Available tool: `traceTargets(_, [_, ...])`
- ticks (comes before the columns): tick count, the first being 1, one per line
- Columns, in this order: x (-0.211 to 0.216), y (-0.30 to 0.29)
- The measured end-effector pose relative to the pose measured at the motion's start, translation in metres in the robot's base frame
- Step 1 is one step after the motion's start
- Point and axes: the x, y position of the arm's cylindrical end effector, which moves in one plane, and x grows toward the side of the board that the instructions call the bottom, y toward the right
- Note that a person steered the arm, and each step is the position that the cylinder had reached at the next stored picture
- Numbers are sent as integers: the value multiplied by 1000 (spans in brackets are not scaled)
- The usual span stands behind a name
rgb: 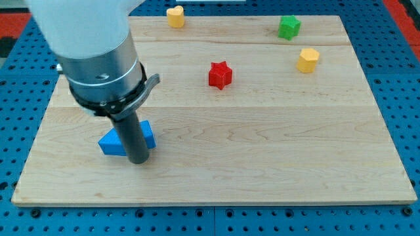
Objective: Push the blue cube to the bottom of the red star
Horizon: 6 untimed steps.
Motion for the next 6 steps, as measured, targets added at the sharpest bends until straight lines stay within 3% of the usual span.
traceTargets(1, [-13,9])
traceTargets(3, [-19,-58])
traceTargets(4, [-45,-16])
traceTargets(6, [-58,85])
